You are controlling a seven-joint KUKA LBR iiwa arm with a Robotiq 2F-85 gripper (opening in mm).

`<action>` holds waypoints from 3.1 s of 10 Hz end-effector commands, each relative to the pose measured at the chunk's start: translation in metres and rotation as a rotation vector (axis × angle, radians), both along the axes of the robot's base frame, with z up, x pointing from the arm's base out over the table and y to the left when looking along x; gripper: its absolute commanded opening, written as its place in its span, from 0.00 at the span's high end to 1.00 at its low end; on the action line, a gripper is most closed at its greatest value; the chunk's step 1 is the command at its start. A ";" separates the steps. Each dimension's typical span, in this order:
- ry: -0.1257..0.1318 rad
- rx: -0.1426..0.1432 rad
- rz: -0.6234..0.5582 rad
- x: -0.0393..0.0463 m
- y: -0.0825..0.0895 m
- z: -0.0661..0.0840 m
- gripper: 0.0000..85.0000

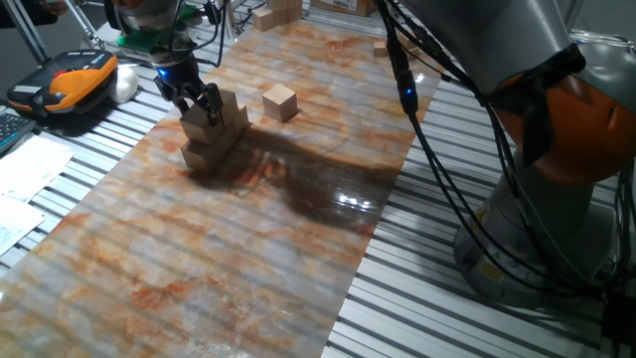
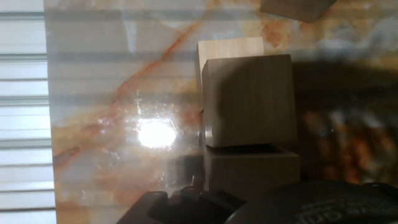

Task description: Stack the blocks into a pyramid shape

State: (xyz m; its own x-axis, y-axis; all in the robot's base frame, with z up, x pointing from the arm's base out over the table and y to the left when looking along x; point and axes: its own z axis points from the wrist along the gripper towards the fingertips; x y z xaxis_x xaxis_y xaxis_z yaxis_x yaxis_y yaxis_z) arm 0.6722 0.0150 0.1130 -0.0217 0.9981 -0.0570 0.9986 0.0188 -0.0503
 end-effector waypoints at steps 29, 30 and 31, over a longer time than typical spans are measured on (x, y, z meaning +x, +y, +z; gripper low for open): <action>-0.060 0.042 0.178 0.0029 -0.020 0.041 0.20; -0.079 0.053 0.272 0.0005 -0.022 0.044 0.20; -0.099 0.082 0.385 -0.0016 -0.024 0.045 0.40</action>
State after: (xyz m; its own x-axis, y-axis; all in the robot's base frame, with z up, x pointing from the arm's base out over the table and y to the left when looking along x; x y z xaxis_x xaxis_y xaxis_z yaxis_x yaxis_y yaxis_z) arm 0.6700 -0.0101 0.1581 -0.2448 0.9696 0.0074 0.9674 0.2437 0.0691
